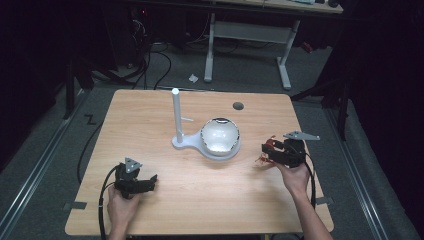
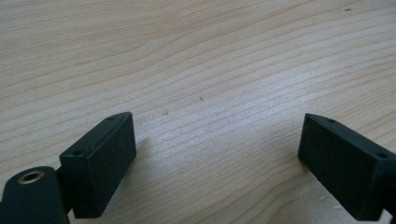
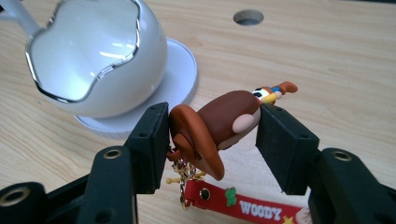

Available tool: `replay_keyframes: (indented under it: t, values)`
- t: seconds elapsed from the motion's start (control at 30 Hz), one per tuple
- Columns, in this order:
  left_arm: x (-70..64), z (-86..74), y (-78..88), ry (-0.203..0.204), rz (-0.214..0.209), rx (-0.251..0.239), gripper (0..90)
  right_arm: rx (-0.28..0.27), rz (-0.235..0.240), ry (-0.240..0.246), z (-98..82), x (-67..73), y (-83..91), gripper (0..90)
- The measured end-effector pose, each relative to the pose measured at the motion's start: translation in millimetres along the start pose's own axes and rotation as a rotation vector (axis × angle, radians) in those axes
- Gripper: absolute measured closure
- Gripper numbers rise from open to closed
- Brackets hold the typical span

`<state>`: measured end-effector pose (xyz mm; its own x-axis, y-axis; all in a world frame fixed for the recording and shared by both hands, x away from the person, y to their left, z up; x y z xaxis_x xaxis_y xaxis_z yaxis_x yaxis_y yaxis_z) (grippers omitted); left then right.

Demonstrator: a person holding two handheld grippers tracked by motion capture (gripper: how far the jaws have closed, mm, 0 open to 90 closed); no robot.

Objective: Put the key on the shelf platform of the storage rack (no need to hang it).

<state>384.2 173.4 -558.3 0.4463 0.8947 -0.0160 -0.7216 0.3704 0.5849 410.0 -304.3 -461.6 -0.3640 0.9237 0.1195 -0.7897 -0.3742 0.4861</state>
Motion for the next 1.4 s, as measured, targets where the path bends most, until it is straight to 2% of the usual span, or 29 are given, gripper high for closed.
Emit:
replay_keyframes:
  t: [0.63,1.03,1.4]
  values:
    - [-0.1,0.0,-0.1,0.002,0.0,-0.002,11.7,-0.046,0.084,0.023,49.2,14.3,25.6,45.3]
    - [0.1,0.1,0.0,0.003,0.001,-0.002,12.0,-0.055,0.149,0.063,82.0,33.5,30.3,45.3]
    - [0.2,0.1,0.1,0.002,0.001,-0.001,12.1,-0.077,0.211,0.048,106.8,47.6,23.3,45.2]
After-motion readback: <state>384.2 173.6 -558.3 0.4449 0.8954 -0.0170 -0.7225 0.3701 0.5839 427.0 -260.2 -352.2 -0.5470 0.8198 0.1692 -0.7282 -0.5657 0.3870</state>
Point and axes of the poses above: each handheld gripper's, and its own axes: y roughly backward along the jaws, z roughly out of its top, x roughly to its left, the point moved 3 cm from there along -y, roughly forward along the jaws, and after that the axes turned 8 degrees about -x, right-handed, at the moved point
